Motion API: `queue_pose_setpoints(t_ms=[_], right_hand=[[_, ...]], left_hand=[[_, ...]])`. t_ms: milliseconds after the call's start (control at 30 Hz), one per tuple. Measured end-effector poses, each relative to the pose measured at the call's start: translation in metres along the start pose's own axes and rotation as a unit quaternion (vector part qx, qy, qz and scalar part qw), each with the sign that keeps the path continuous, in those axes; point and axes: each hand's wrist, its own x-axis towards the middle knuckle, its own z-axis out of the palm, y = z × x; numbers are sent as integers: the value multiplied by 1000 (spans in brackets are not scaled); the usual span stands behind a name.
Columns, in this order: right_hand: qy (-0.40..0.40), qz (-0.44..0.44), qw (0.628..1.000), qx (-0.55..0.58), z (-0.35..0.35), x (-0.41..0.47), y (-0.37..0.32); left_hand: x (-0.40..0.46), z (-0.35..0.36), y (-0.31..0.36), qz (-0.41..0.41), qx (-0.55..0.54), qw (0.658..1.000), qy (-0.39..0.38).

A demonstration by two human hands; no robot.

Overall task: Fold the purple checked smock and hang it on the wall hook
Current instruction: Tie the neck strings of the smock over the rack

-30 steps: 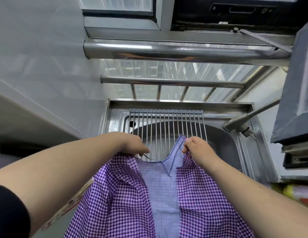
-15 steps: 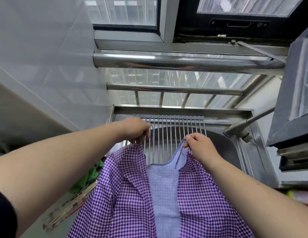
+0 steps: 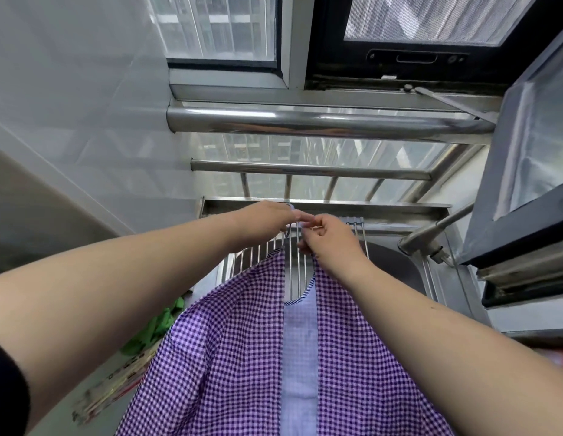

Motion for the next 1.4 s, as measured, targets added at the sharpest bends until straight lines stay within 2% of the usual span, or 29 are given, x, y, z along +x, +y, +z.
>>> queue_pose_setpoints(t_ms=[100, 133, 200, 300, 367, 467, 567, 667, 800, 1000, 1133, 1300, 1400], right_hand=[[-27, -14, 999, -14, 3, -2, 1], [-29, -13, 999, -12, 1, -5, 2], [-34, -6, 999, -3, -4, -9, 4], [-64, -4, 997, 31, -8, -15, 4], [-82, 2, 995, 56, -9, -18, 3], [-68, -9, 997, 37, -9, -17, 5], [-39, -8, 999, 8, -9, -11, 8], [-37, -6, 999, 32, -9, -8, 10], [-38, -4, 998, 51, -8, -4, 10], [-34, 31, 996, 74, -9, 0, 13], [-56, 15, 998, 24, -11, -1, 22], [-118, -20, 984, -135, -17, -4, 18], [-120, -27, 978, -170, -16, -3, 16]], left_hand=[[0, 7, 7, -33, -166, 985, -4], [1, 9, 8, -40, -183, 982, 3], [2, 14, 9, -45, -176, 983, 20], [3, 21, 9, -22, -152, 988, 1], [5, 27, 8, -17, -173, 985, -13], [8, 35, 5, -21, -221, 975, -31], [10, 32, 6, -27, -180, 982, -45], [12, 28, 7, -47, -126, 990, -43], [20, 24, 0, -64, -132, 988, -38], [20, 22, -9, -73, -111, 988, -75], [20, 23, -8, -90, -122, 986, -70], [20, 20, -2, -90, -91, 987, -99], [21, 20, 0, -87, -75, 988, -106]])
